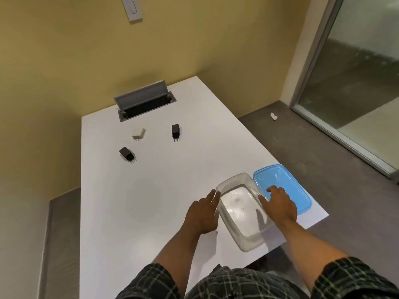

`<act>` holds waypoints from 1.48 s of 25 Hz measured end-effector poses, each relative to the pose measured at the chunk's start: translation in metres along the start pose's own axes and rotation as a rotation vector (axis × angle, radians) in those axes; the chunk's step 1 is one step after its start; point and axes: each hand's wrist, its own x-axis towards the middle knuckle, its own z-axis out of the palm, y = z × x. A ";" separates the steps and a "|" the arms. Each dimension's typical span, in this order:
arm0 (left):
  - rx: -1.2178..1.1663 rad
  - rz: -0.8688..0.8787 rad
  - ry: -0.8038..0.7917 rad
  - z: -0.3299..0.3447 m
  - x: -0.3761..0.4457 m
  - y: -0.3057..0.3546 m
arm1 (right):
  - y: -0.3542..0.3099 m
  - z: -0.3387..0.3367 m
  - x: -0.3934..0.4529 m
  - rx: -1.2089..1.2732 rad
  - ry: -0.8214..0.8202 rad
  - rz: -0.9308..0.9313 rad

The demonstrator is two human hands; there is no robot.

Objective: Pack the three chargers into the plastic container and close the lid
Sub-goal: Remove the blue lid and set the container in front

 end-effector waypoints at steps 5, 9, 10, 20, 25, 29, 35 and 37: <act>0.013 -0.001 -0.012 -0.001 0.008 0.002 | 0.005 0.004 -0.003 0.068 -0.086 0.013; 0.043 0.000 -0.061 0.004 0.009 0.004 | 0.005 0.007 0.001 0.072 -0.101 0.010; 0.051 -0.001 -0.062 0.004 0.009 0.004 | 0.005 0.008 0.001 0.066 -0.102 0.002; -0.033 -0.129 0.059 0.003 -0.001 -0.008 | -0.017 0.020 0.003 0.102 -0.031 -0.108; -0.193 -0.423 0.117 0.000 -0.013 -0.024 | -0.044 0.027 0.002 0.092 -0.090 -0.246; -0.281 -0.556 0.164 0.007 -0.032 -0.043 | -0.073 0.032 -0.001 0.081 -0.148 -0.393; -0.392 -0.702 0.203 0.017 -0.061 -0.059 | -0.107 0.045 -0.008 0.112 -0.223 -0.511; -0.438 -0.739 0.210 0.021 -0.071 -0.063 | -0.115 0.049 -0.010 0.158 -0.253 -0.505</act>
